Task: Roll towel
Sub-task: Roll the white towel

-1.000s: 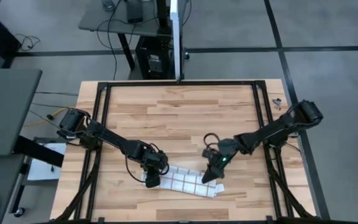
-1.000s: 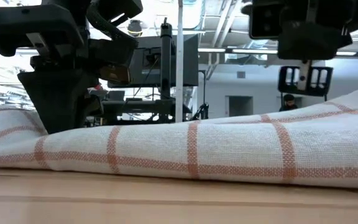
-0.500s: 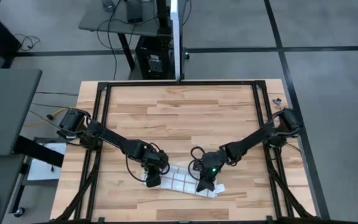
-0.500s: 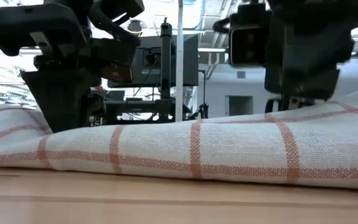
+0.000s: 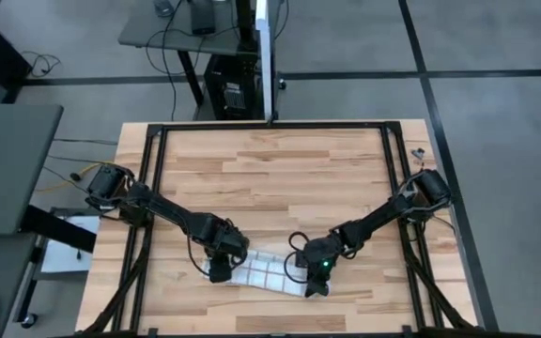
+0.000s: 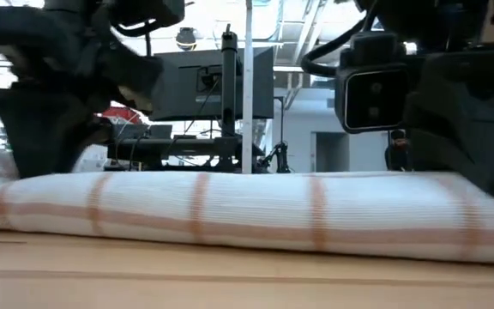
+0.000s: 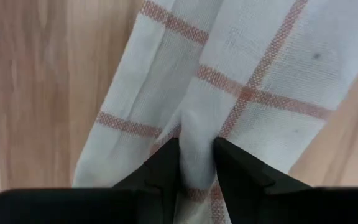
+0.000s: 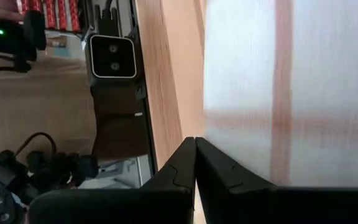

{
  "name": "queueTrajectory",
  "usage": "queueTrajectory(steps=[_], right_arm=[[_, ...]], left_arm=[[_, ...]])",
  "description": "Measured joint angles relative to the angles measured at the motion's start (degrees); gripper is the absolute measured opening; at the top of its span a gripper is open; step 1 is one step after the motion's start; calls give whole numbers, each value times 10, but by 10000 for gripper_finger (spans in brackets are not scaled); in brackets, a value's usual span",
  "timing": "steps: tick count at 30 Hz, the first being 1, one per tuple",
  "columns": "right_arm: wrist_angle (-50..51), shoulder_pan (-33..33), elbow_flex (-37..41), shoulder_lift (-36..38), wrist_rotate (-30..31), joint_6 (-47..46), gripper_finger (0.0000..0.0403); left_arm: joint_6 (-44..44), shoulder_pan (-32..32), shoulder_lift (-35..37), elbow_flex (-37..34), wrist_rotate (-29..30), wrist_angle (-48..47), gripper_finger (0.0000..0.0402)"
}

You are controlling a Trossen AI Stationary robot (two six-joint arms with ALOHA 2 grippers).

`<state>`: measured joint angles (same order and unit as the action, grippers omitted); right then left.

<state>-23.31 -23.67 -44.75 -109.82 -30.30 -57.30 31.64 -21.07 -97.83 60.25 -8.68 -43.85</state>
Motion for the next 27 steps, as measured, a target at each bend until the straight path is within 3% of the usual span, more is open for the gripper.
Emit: queueTrajectory(steps=[7,16,23,27], right_arm=[[2,2,1,-1,-2,1,0],[71,5,9,73,-6,12,0],[88,5,-18,119,47,42,0],[195,-4,-87,111,114,137,0]], left_arm=[[22,5,94,28,73,8,87],[71,-9,205,20,80,-29,87],[127,-72,193,-38,72,94,87],[140,-102,159,-52,93,128,87]])
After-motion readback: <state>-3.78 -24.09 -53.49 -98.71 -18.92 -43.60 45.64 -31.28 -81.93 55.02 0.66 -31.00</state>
